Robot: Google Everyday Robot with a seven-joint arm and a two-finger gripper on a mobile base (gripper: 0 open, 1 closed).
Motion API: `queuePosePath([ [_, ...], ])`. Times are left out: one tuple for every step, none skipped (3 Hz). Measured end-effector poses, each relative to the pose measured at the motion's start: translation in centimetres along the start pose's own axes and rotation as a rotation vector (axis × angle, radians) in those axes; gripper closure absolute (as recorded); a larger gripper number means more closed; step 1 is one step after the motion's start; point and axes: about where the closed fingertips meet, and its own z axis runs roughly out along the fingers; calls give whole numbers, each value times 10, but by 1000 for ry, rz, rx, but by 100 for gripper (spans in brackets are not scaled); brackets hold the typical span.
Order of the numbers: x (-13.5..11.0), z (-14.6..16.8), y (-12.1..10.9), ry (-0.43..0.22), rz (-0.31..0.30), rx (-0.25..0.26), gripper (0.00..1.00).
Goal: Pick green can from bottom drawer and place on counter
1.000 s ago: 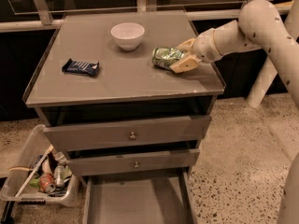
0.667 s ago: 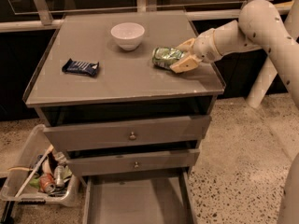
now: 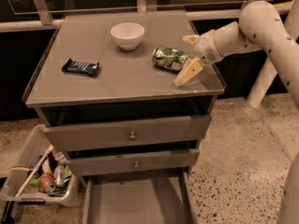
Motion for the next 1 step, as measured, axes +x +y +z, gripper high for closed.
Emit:
queuePosePath([
  [0,0,0,0,0,0,0],
])
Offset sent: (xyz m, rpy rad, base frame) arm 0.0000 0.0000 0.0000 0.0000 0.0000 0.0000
